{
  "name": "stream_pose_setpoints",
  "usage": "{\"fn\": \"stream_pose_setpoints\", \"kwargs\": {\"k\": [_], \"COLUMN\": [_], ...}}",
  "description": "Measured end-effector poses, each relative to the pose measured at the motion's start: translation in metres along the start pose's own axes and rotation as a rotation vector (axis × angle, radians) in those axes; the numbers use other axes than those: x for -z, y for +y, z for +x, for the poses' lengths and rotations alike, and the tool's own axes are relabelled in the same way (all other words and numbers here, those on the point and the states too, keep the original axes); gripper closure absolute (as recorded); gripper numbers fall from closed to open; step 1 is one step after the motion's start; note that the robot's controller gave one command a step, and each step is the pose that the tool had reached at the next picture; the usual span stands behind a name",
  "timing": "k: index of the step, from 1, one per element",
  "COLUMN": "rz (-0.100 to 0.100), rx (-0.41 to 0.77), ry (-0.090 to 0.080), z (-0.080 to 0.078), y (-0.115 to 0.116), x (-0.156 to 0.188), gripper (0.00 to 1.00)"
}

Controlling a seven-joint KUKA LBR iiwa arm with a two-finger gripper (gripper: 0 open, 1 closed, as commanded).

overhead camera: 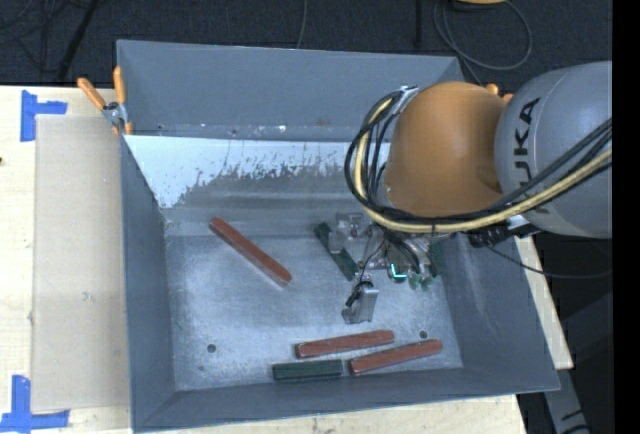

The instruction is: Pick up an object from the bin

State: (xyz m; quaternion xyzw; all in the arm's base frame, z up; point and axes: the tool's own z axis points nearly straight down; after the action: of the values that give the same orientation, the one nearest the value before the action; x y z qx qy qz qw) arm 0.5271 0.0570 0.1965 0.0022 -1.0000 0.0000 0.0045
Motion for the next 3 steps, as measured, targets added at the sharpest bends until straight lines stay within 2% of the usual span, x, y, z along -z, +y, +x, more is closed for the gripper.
{"fn": "stream_pose_setpoints", "kwargs": {"k": [1, 2, 3], "rz": [0.001, 0.000, 0.001], "rx": [0.077, -0.040, -0.069], "ry": [0.001, -0.006, -0.010], "z": [0.037, 0.038, 0.022], "y": [0.000, -0.046, -0.099], "x": [-0.131, -0.127, -0.127], "gripper": [0.00, 0.00, 0.00]}}
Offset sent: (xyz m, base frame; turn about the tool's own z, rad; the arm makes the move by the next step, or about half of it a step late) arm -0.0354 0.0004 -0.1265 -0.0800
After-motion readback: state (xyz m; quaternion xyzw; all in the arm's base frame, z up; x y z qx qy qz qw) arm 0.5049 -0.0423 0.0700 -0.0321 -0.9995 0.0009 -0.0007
